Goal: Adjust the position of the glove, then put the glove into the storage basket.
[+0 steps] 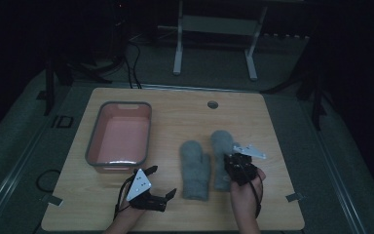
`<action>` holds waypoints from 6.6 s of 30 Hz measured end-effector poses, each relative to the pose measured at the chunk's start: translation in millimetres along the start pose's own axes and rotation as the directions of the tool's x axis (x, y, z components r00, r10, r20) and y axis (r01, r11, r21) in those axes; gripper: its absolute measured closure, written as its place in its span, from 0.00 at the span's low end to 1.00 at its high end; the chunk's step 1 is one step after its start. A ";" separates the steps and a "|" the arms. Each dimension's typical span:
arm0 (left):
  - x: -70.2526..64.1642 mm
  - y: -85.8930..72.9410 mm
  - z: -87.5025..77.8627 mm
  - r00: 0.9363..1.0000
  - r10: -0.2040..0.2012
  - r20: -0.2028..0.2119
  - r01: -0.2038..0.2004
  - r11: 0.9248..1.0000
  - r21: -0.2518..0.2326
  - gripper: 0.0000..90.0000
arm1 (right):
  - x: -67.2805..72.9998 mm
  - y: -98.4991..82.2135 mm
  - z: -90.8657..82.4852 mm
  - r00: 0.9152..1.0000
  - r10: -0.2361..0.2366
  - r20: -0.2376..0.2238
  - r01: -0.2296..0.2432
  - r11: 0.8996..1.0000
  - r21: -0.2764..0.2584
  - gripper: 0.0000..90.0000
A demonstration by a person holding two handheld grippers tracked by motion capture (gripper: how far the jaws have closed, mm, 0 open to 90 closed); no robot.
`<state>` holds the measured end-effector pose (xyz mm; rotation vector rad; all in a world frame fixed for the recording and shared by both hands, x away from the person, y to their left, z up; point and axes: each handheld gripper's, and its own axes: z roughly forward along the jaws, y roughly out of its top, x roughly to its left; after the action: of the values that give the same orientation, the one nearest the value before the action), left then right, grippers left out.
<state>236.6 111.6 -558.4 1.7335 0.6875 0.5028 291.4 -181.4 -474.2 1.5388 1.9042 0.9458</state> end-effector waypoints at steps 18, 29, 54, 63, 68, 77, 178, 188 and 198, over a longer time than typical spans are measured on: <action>4.5 1.5 1.8 0.999 -0.025 -0.041 0.025 1.000 -0.010 0.00 | 71.8 -14.1 28.3 0.994 0.007 -0.109 0.003 0.996 0.091 0.88; 4.9 -0.6 2.0 0.999 -0.030 -0.041 0.030 1.000 0.000 0.00 | 72.2 -29.4 52.1 0.992 0.024 -0.124 -0.007 0.991 0.136 0.74; 3.0 21.4 9.2 0.994 -0.068 -0.080 0.073 0.996 0.060 0.00 | -7.2 7.4 38.9 0.855 -0.170 -0.490 0.187 0.982 -0.014 0.15; -0.6 40.7 34.9 0.991 -0.130 0.004 0.128 0.981 0.146 0.00 | -32.8 -3.1 43.3 0.810 -0.268 -0.521 0.297 0.955 -0.029 0.14; 7.4 48.7 51.8 0.989 -0.148 -0.014 0.148 0.969 0.200 0.12 | -30.1 -7.1 48.9 0.803 -0.258 -0.537 0.308 0.951 0.004 0.13; 17.4 44.3 85.2 0.978 -0.203 -0.052 0.208 0.910 0.359 0.23 | -22.2 -15.6 71.3 0.839 -0.203 -0.505 0.278 0.957 0.077 0.41; 182.2 172.7 -60.4 0.983 -0.157 -0.094 0.180 0.916 0.360 0.90 | 162.6 160.8 68.8 0.598 -0.358 -0.717 0.308 0.929 -0.207 0.91; 208.4 129.1 -54.1 0.964 -0.217 -0.154 0.262 0.872 0.413 0.90 | 191.9 144.3 111.0 0.626 -0.330 -0.707 0.349 0.929 -0.124 0.91; 219.7 85.4 -29.2 0.943 -0.255 -0.215 0.331 0.801 0.498 0.90 | 204.4 115.8 155.4 0.680 -0.272 -0.681 0.380 0.925 0.011 0.91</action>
<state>395.7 265.5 -472.1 2.0599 1.2683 0.2207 433.7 61.7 -474.0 0.9016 2.6978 1.3252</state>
